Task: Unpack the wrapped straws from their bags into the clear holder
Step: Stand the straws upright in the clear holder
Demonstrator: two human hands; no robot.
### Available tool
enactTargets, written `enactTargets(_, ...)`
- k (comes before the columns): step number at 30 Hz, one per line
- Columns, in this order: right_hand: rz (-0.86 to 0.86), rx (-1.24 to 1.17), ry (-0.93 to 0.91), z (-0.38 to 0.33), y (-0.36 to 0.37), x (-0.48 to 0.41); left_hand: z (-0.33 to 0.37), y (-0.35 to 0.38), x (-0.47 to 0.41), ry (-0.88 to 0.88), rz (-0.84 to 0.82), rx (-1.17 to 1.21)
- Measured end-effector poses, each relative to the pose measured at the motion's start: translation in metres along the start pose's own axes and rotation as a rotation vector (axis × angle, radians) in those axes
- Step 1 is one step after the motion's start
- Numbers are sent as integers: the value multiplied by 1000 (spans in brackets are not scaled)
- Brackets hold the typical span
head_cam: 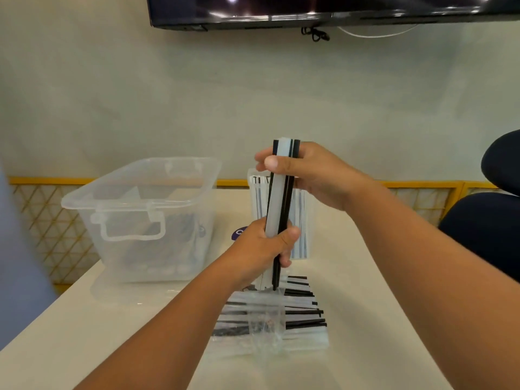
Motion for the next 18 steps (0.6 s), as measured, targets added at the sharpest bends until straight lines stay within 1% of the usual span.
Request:
enactTargets(2,-77,18,11,-8,2,-6,11,6,-3,40,-78,118)
enactTargets(3,-87,9,1,-13,1,-10,16,6,-6,55,-117,169)
enactTargets(6,-20,-26,-35,-23,-3,-15,25,6,-11,61,-186,277)
enactTargets(8,69,12,-71,-30,-8,-19,31,2,-18,43,-163,302)
enactTargets(10,168,56,-102,-36,-13,-25,33,-6,-28,7,-88,290)
enactTargets(12,256,74,-123,-42,-21,-31,31,-13,-38,-25,-27,235)
enactTargets(14,310,73,-132,-47,-30,-38,30,-17,-47,-41,-11,183)
enactTargets(16,286,69,-112,-50,-39,-47,31,-21,-57,-37,-20,162)
enactTargets(18,196,73,-74,-50,-46,-57,33,-24,-68,-27,-35,156)
Point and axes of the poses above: each hand's wrist, its own x-axis away from the middle knuckle, its own y-axis out of the palm, z = x × y, the point moved 5 cm from there along -x, towards the middle knuckle, and after that the axes turned 9 degrees about y, right-handed, at the moved point
